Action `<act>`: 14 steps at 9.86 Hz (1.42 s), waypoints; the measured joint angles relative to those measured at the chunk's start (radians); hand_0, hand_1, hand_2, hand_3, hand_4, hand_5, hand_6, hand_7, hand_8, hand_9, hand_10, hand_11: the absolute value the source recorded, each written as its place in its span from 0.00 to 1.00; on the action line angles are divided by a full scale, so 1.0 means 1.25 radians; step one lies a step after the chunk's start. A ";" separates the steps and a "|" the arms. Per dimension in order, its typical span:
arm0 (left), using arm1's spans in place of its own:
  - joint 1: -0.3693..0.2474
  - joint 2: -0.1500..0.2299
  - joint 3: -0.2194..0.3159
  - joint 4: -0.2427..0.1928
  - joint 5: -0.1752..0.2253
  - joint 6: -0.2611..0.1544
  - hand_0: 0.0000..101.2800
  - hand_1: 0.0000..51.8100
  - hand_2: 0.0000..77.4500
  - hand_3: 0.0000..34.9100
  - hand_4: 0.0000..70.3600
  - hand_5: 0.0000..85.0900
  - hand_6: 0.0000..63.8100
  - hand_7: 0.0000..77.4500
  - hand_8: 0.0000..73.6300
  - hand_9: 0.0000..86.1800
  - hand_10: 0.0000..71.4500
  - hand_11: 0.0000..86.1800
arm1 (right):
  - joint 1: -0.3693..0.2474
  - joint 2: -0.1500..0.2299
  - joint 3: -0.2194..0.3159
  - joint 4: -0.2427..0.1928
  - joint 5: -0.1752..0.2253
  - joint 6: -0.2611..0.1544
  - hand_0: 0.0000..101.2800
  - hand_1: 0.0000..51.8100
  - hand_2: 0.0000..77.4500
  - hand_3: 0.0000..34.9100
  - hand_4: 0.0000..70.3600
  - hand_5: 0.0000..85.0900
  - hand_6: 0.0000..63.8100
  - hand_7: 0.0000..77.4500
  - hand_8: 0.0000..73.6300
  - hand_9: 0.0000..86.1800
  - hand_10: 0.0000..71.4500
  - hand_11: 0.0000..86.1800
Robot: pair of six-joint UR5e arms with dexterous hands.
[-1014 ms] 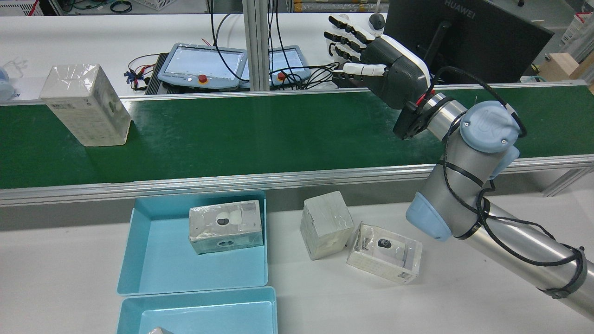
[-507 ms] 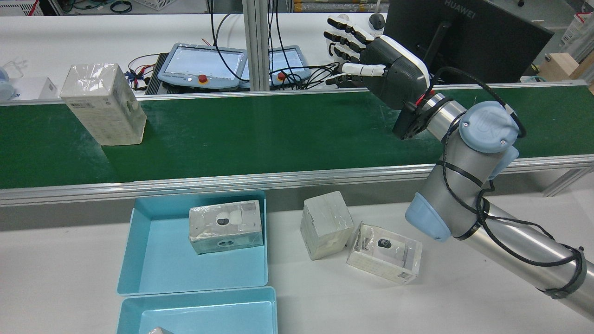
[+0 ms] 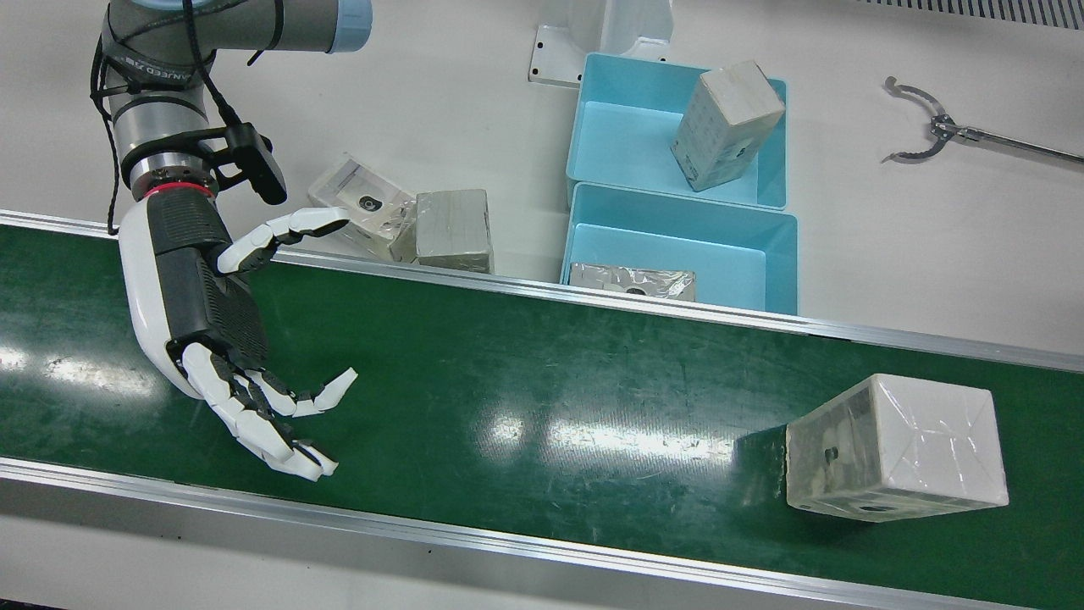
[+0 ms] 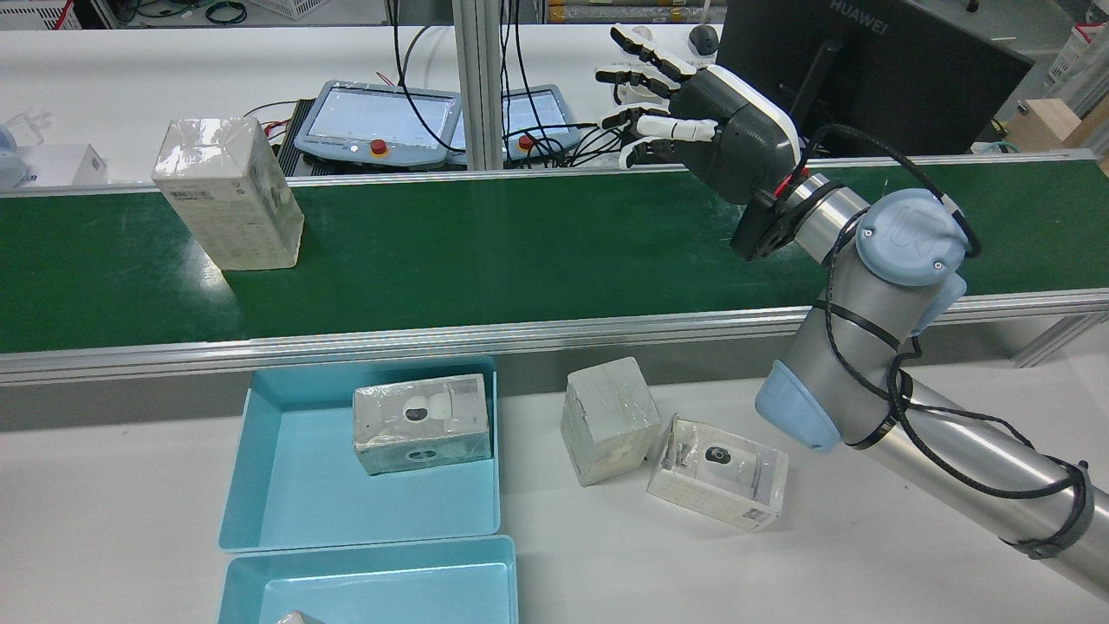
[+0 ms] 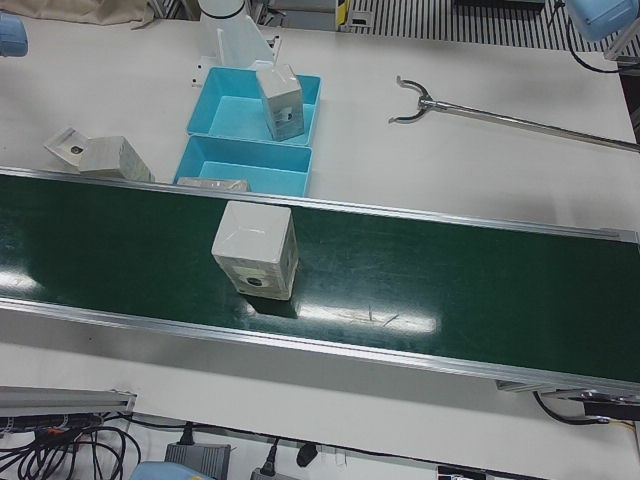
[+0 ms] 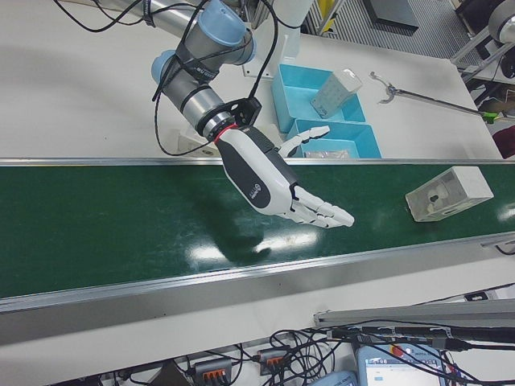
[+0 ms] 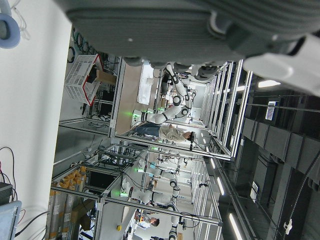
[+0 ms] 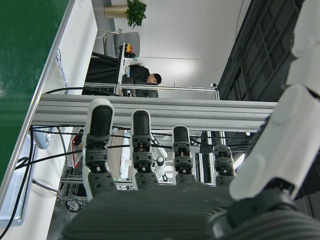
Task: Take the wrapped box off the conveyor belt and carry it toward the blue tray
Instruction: 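Lower the open right hand toward the belt in the box's path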
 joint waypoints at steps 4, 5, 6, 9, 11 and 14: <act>0.000 0.000 0.000 0.000 0.000 0.000 0.00 0.00 0.01 0.00 0.00 0.01 0.00 0.01 0.01 0.00 0.01 0.00 | -0.001 0.000 -0.001 0.000 0.000 -0.001 0.38 0.12 0.20 0.85 0.19 0.10 0.09 0.26 0.23 0.34 0.76 0.83; 0.000 0.000 0.000 0.000 0.000 0.000 0.00 0.00 0.01 0.00 0.00 0.01 0.00 0.01 0.01 0.00 0.01 0.00 | -0.001 0.000 -0.001 0.000 0.001 -0.001 0.38 0.11 0.20 0.86 0.19 0.08 0.09 0.27 0.29 0.39 0.70 0.81; 0.000 0.000 0.000 0.000 0.000 0.000 0.00 0.00 0.01 0.00 0.00 0.01 0.00 0.01 0.01 0.01 0.00 0.00 | -0.001 0.000 -0.002 0.000 0.001 -0.001 0.38 0.11 0.20 0.88 0.21 0.07 0.11 0.30 0.39 0.48 0.66 0.80; 0.000 0.000 0.000 0.000 0.000 0.000 0.00 0.00 0.01 0.00 0.00 0.01 0.00 0.01 0.01 0.00 0.00 0.00 | -0.001 0.000 -0.002 0.000 0.001 -0.001 0.38 0.11 0.21 0.86 0.22 0.07 0.14 0.35 0.39 0.51 0.66 0.78; 0.000 0.000 0.000 0.000 0.000 0.000 0.00 0.00 0.01 0.00 0.00 0.01 0.00 0.01 0.01 0.00 0.00 0.00 | -0.001 0.000 -0.003 0.000 0.001 -0.001 0.38 0.11 0.21 0.86 0.22 0.06 0.14 0.35 0.36 0.51 0.65 0.77; 0.000 0.000 0.000 0.000 0.000 0.000 0.00 0.00 0.01 0.00 0.00 0.01 0.00 0.01 0.01 0.01 0.00 0.00 | -0.002 0.000 -0.006 0.000 0.001 -0.002 0.39 0.09 0.21 0.86 0.19 0.14 0.01 0.15 0.07 0.31 0.38 0.53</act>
